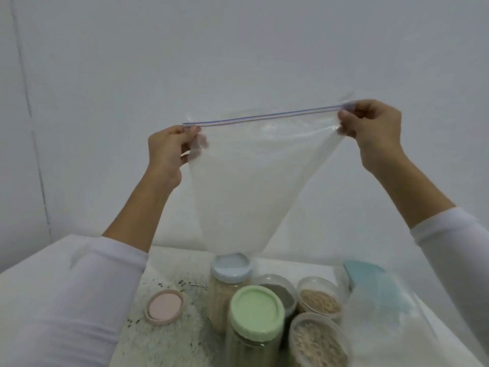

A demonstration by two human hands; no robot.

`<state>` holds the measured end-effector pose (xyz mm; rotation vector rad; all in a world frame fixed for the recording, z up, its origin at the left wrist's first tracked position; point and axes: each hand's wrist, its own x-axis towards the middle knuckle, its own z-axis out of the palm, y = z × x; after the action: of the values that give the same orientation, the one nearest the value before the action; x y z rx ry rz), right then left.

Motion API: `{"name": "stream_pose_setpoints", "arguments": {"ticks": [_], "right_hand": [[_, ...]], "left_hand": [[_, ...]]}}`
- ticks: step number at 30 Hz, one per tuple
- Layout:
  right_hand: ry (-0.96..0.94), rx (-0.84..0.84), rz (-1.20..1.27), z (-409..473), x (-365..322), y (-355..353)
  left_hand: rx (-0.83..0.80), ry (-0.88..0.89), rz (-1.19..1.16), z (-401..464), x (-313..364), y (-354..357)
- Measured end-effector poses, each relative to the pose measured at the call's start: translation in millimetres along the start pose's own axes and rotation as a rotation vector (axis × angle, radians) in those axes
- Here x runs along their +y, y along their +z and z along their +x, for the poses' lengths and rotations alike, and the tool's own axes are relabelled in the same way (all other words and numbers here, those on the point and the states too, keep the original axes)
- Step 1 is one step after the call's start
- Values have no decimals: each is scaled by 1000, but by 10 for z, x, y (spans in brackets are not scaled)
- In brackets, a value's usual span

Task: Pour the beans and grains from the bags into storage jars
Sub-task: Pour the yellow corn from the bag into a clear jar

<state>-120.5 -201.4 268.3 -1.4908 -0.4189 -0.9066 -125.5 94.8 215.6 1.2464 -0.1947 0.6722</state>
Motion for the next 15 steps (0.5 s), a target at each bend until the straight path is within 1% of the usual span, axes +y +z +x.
{"name": "stream_pose_setpoints", "arguments": {"ticks": [2, 4, 6, 9, 12, 15], "right_hand": [[-82, 43, -117, 3, 17, -352], [-139, 70, -197, -36, 26, -587], [-184, 98, -289, -44, 43, -842], [-247, 77, -542, -18, 103, -1163], [-208, 61, -763, -19, 220, -1538], [-86, 63, -847, -84, 394, -1886]], "left_hand": [[23, -1, -21, -196, -53, 367], [48, 55, 23, -334, -115, 643], [78, 137, 145, -456, -189, 932], [161, 252, 330, -550, -306, 1230], [147, 334, 525, -661, -493, 1466], [69, 281, 578, -829, -715, 1693]]}}
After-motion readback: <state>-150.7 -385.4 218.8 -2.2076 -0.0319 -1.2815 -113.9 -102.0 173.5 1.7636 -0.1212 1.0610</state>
